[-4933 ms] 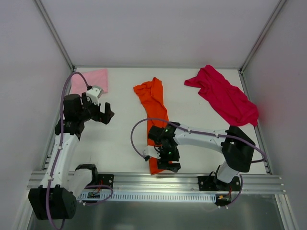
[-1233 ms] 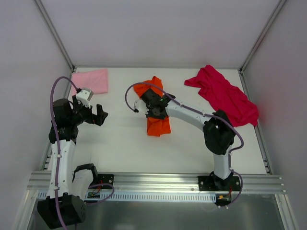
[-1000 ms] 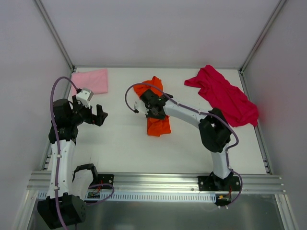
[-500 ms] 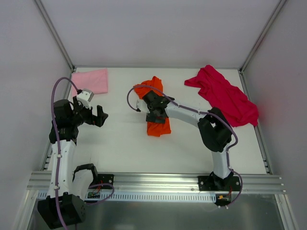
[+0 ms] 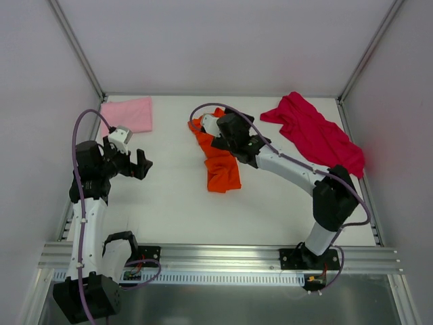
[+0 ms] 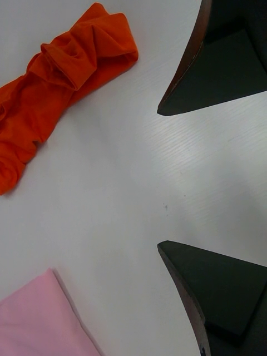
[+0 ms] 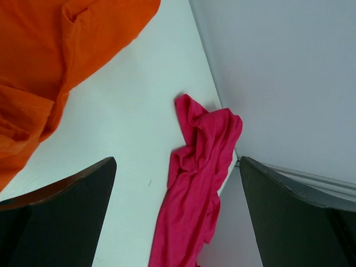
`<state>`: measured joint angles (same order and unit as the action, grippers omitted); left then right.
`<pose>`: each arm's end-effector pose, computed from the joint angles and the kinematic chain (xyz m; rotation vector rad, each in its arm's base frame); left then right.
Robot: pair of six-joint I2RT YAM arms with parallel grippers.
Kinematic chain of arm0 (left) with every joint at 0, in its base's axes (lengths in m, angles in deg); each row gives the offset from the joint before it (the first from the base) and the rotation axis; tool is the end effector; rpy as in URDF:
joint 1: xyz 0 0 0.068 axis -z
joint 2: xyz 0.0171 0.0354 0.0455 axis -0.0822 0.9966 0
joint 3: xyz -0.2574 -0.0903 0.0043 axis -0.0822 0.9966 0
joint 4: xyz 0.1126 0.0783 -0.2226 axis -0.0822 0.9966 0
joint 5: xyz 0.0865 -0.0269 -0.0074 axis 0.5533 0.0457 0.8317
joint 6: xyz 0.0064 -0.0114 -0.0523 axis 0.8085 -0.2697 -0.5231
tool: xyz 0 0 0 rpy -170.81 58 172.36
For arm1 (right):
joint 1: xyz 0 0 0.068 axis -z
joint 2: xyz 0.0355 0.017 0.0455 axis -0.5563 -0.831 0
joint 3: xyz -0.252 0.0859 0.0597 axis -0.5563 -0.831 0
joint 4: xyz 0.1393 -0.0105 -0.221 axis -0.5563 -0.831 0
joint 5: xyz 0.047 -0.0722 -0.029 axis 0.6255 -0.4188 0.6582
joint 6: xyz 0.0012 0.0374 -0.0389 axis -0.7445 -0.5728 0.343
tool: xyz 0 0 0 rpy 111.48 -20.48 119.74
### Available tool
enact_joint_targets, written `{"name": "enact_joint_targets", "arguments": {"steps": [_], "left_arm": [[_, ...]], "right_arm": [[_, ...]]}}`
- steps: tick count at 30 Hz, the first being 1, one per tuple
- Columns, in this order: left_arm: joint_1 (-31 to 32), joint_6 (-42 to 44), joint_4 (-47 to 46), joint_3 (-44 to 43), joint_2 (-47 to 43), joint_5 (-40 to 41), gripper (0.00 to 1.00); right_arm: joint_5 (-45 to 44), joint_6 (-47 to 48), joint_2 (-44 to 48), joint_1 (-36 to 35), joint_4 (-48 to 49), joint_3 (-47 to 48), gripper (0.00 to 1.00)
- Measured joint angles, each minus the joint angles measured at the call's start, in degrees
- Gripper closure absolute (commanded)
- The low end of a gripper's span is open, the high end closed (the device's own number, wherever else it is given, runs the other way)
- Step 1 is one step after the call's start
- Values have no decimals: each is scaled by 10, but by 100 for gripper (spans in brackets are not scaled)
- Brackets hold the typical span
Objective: Fold and stack the t-shirts
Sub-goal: Grab one side of the 2/3 rectangular tshirt with right arm
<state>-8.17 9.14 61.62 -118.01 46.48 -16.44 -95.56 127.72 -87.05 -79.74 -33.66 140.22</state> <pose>0.1841 0.0206 0.3084 0.4482 1.8604 -0.2845 0.2968 0.2790 0.2874 -1.4426 1.4982 -0.7564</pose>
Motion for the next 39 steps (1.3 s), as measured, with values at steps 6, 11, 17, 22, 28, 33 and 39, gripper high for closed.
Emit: {"name": "enact_joint_targets", "arguments": {"steps": [6, 11, 17, 22, 28, 33, 39], "left_arm": [[-3, 1, 4, 0, -17, -1, 1], [-3, 1, 5, 0, -28, -6, 1], [-3, 0, 8, 0, -26, -13, 1], [-3, 0, 8, 1, -14, -15, 1], [-3, 0, 8, 1, -13, -15, 1], [-3, 0, 8, 3, -13, -15, 1], [-3, 6, 9, 15, -15, -15, 1]], "right_arm": [[70, -50, 62, -6, -95, -9, 2], [154, -90, 109, -19, -203, -28, 4], [233, -113, 153, -23, -299, -35, 4], [276, -114, 155, -23, -352, -39, 4], [305, -114, 103, -24, -366, -39, 5], [337, -113, 21, -24, -372, -19, 5], [359, -112, -21, -24, -372, 4, 5]]}}
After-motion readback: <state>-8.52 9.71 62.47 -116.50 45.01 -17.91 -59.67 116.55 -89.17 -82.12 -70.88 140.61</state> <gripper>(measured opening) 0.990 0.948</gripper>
